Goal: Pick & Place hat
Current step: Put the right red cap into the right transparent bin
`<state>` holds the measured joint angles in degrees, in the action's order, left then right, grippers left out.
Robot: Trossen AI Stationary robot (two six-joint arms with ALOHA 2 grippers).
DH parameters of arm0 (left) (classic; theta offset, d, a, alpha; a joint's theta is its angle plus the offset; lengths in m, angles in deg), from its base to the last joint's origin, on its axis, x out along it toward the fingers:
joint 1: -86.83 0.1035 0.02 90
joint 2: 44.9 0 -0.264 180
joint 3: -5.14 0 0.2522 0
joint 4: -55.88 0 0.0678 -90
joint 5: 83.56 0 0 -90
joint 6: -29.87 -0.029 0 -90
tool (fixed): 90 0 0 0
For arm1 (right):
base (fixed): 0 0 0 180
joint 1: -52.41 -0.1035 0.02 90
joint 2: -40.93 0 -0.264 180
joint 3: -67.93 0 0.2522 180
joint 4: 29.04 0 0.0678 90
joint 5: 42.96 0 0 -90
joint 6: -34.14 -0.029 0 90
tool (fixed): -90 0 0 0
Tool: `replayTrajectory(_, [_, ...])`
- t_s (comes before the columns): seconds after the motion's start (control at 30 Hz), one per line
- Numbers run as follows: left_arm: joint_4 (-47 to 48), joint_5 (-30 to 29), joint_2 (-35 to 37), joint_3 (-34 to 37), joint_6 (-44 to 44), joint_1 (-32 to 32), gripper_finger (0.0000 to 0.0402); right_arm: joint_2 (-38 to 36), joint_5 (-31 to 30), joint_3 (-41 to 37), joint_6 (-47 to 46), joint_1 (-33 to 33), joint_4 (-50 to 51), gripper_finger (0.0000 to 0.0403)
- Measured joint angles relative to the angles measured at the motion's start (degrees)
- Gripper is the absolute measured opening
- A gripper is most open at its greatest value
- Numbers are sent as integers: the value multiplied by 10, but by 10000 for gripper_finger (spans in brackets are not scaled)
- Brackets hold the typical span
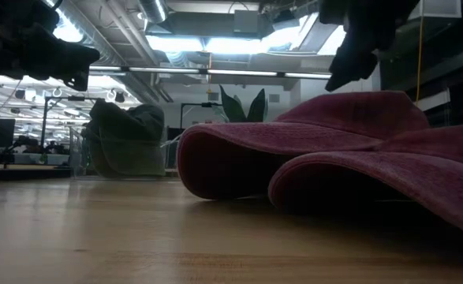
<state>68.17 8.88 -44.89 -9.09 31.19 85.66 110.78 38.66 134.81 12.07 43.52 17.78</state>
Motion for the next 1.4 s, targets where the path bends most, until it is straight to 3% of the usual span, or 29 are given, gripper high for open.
replayTrajectory(0.33, [0, 0, 0, 0, 0, 0, 6, 56, -111, 0, -73, -136, -2, 259])
replayTrajectory(0.63, [0, 0, 0, 0, 0, 0, 6, 125, -119, 0, -161, -191, -44, 259])
replayTrajectory(0.77, [0, 0, 0, 0, 0, 0, 6, 140, -100, 0, -176, -195, -40, 259])
replayTrajectory(0.93, [0, 0, 0, 0, 0, 0, 6, 140, -95, 0, -117, -202, -38, 259])
replayTrajectory(1.0, [0, 0, 0, 0, 0, 0, 6, 137, -64, 0, -111, -211, -27, 259])
replayTrajectory(1.17, [0, 0, 0, 0, 0, 0, 6, 136, 42, 0, -219, -232, 28, 259])
replayTrajectory(1.4, [0, 0, 0, 0, 0, 0, 6, 115, 67, 0, -268, -241, 38, 259])
